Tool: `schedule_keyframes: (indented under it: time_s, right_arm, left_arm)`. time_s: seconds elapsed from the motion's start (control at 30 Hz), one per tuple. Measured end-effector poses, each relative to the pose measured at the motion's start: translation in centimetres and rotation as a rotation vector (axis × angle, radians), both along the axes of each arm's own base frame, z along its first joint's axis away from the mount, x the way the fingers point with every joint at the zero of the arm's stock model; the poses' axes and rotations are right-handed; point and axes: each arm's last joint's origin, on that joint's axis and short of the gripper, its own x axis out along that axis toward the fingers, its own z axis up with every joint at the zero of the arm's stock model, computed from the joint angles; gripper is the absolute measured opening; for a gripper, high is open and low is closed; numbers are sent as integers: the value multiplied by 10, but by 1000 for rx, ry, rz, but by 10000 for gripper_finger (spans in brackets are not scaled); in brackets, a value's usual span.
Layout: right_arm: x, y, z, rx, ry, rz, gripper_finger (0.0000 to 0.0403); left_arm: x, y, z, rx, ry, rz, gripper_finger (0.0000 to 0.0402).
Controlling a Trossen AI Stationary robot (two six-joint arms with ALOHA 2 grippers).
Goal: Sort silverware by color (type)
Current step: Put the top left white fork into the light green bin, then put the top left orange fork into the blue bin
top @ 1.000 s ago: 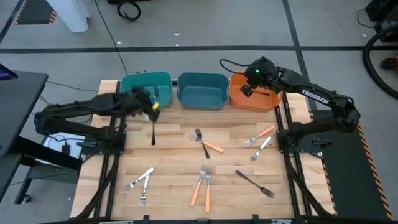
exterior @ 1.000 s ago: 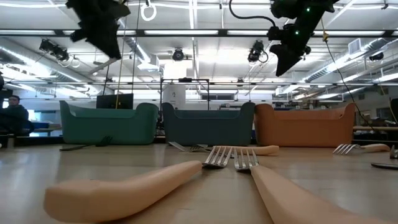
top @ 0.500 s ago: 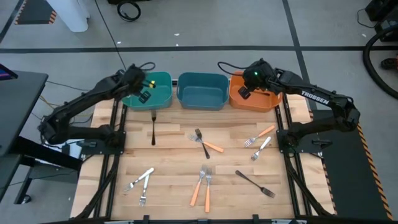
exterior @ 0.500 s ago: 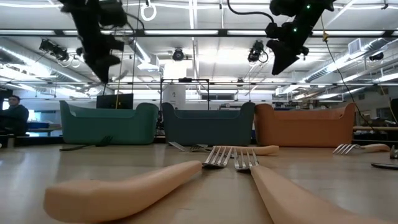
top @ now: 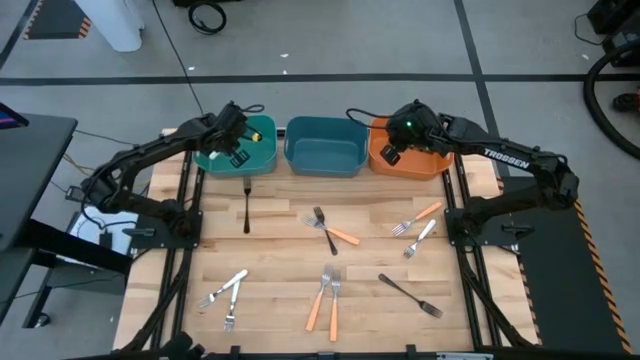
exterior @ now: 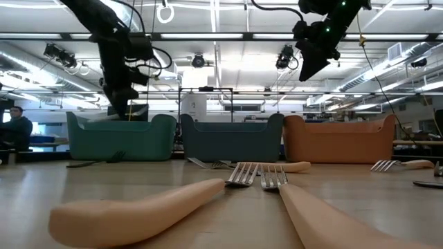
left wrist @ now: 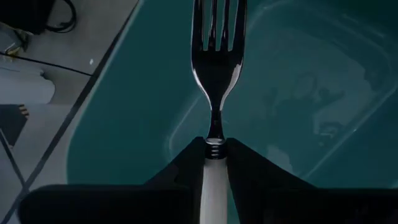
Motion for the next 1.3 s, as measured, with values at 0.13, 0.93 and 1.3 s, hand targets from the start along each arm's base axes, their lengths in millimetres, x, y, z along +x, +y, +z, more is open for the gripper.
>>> schedule_keyframes:
  time_s: [0.13,0.93,1.3]
  right_arm:
    - [3,4,0,0,0,20,91]
    - [56,81,-24,357,-71,431,92]
    - [108,108,-84,536,48,540,134]
  left_arm:
    - [1,1,-3,-7,7,0,108]
    - [56,-37,89,-127,-403,-204,130]
    - [61,-40,111,-74,-436,-272,130]
